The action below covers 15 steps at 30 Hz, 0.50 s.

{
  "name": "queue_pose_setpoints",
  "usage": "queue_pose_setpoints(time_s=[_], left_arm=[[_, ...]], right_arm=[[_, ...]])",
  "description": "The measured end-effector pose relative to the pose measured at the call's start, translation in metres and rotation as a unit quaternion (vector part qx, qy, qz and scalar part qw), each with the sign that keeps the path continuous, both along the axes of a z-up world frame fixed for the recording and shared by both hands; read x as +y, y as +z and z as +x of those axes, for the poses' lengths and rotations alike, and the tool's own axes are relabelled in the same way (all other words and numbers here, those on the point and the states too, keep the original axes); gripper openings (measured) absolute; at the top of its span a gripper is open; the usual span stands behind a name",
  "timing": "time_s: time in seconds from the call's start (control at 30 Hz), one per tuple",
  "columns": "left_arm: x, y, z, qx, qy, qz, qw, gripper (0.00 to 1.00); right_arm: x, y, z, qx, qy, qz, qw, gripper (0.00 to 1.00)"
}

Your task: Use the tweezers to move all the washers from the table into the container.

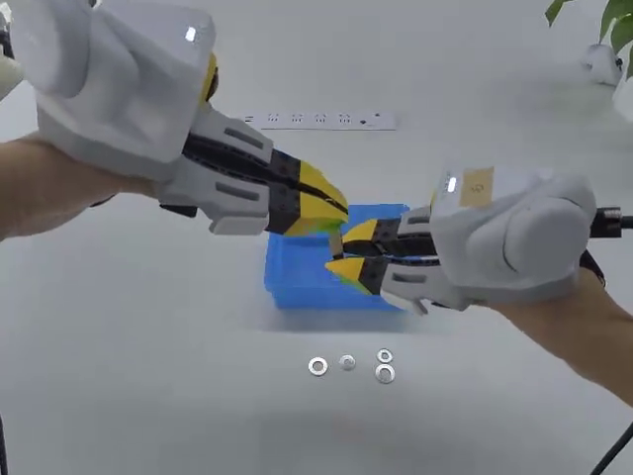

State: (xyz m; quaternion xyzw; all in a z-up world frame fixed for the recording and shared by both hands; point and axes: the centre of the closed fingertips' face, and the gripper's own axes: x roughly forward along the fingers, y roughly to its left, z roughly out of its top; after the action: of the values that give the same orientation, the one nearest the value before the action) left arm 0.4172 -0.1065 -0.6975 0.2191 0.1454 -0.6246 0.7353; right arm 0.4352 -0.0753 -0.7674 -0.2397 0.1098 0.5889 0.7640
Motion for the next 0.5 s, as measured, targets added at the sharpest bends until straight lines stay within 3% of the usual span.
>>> queue_pose_setpoints(time_s=[0.3, 0.5], left_arm=[[0.005, -0.014, 0.027, -0.006, 0.0, 0.013, 0.9999, 0.05], [0.011, -0.039, 0.046, 0.012, 0.005, 0.024, 0.9996, 0.05]], right_arm=[[0.007, -0.013, 0.028, 0.003, -0.001, -0.002, 1.0, 0.1], [0.014, -0.038, 0.043, 0.024, 0.005, -0.013, 0.9996, 0.1]])
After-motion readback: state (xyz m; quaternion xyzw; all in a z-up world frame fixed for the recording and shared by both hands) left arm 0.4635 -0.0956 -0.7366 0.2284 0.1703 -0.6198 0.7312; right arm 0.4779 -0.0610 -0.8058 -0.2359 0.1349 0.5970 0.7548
